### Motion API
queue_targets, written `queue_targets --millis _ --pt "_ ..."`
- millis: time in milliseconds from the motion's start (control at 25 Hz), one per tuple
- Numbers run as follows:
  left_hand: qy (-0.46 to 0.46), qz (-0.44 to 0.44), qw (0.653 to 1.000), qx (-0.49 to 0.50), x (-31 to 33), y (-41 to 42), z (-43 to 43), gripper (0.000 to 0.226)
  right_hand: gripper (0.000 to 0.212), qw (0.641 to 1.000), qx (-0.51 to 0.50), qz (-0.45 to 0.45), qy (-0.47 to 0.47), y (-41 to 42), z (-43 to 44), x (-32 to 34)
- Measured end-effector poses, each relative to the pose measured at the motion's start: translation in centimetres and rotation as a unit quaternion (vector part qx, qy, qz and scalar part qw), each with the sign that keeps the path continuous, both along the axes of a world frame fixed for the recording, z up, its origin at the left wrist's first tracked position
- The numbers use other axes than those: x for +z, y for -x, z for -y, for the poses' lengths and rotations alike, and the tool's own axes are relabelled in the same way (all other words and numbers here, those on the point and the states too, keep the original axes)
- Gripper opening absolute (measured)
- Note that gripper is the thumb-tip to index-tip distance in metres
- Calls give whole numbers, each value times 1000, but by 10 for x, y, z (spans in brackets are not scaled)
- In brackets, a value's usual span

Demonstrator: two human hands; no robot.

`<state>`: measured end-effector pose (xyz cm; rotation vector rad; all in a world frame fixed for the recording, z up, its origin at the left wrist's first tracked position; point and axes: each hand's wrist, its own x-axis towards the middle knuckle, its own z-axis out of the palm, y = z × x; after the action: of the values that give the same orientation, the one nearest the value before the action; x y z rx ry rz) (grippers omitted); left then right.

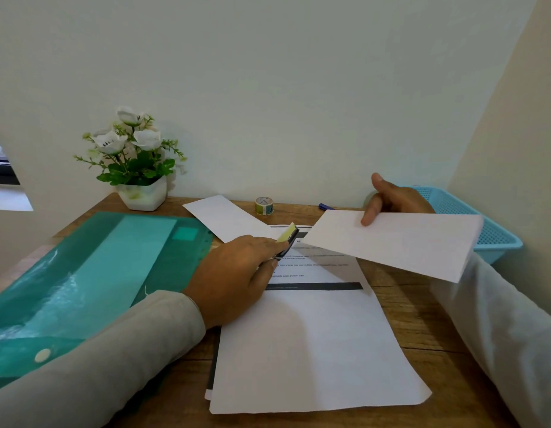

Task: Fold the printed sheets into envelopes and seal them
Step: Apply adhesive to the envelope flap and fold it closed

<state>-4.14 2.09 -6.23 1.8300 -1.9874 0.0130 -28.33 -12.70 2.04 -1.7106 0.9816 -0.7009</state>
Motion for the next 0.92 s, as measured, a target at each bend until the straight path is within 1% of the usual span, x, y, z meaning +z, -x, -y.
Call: queue_targets --millis 80,240,320,400,480,600,760,920 --pt "-10 -2 1000 1 -1 -1 2 48 78 1000 -3 15 8 1 -2 1" --pt "-13 -38 999 1 -2 -3 4 44 68 999 -12 39 20 -4 -7 -4" --pt "-10 -47 999 -1 -3 -4 5 43 71 999 -19 35 28 -11 -7 -10" --pt "-18 -46 999 -2 -3 -4 6 42 76 999 -23 9 39 -16 -7 -15" --pt "-23 -41 999 -1 -2 -3 6 42 77 999 -19 -3 46 -19 -7 -18" --pt "-22 -39 999 -1 -2 -3 6 42 77 999 -22 6 36 -20 -8 -21" --pt "-13 -52 999 -2 -2 -3 6 42 66 999 -16 9 33 -21 -10 -26" --pt "-4 -68 998 -6 -6 -6 8 43 65 999 -18 43 21 -24 -8 -31"
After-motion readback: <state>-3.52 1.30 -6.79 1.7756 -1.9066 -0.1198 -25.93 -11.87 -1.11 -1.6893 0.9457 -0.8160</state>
